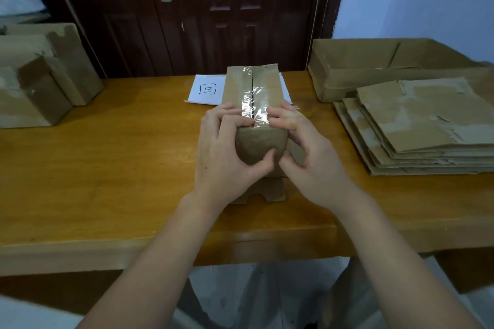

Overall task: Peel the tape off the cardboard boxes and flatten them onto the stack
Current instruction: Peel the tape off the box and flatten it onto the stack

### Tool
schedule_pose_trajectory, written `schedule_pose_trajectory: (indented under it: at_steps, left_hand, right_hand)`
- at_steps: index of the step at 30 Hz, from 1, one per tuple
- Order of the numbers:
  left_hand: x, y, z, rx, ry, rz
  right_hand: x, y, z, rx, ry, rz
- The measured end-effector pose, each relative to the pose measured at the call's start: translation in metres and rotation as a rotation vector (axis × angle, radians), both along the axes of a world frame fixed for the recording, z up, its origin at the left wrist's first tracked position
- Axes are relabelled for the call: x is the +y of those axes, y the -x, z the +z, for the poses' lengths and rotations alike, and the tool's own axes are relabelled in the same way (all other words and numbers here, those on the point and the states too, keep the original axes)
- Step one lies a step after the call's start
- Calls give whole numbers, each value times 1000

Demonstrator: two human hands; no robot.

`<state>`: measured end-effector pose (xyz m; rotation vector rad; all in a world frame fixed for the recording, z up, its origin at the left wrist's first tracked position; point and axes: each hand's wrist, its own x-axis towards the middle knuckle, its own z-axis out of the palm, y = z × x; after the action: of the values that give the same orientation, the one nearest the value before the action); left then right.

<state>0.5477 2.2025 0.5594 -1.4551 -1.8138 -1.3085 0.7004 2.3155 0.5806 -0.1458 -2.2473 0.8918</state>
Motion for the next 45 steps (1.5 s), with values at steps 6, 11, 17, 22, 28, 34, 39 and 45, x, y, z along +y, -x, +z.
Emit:
schedule_pose_trajectory:
  at_steps: [6, 11, 17, 22, 28, 34, 39, 45]
  left_hand:
    - [1, 1, -1, 34, -18, 15]
    - [6, -3, -1, 34, -62, 43]
    - [0, 3, 1, 60, 15, 22]
    - [0, 0, 2, 54, 13, 34]
    - [0, -2, 3, 27, -3, 26]
    - [-6, 2, 5, 58, 68, 18]
    - [-9, 2, 10, 29, 62, -6]
    - [-15, 2, 13, 47, 109, -29]
  right_hand:
    - [-2, -1, 1, -6, 0, 1]
    - [-2, -2, 2, -6, 5, 8]
    - [-2, 0, 0, -5, -6, 2]
    - [0, 1, -1, 8, 2, 3]
    - [0, 1, -2, 16, -9, 4]
    - [0, 2, -4, 15, -14, 1]
    - [0, 1, 0, 0, -134, -30]
    - [4, 1, 11, -29, -589, -120]
